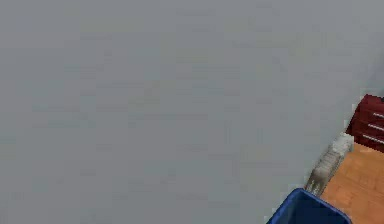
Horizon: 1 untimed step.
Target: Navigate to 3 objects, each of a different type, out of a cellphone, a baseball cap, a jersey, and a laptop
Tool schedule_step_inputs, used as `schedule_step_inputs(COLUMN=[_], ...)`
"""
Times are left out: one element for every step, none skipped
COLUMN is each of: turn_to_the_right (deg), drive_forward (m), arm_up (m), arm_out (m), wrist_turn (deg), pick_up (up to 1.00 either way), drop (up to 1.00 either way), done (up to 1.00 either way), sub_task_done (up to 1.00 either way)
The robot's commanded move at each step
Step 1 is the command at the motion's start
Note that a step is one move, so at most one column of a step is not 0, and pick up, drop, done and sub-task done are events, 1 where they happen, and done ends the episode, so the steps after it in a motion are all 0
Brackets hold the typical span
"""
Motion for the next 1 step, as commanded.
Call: schedule_step_inputs(turn_to_the_right=[3.0], drive_forward=[0.0], arm_up=[0.0], arm_out=[0.0], wrist_turn=[0.0], pick_up=[0.0], drop=[0.0], done=[0.0], sub_task_done=[0.0])
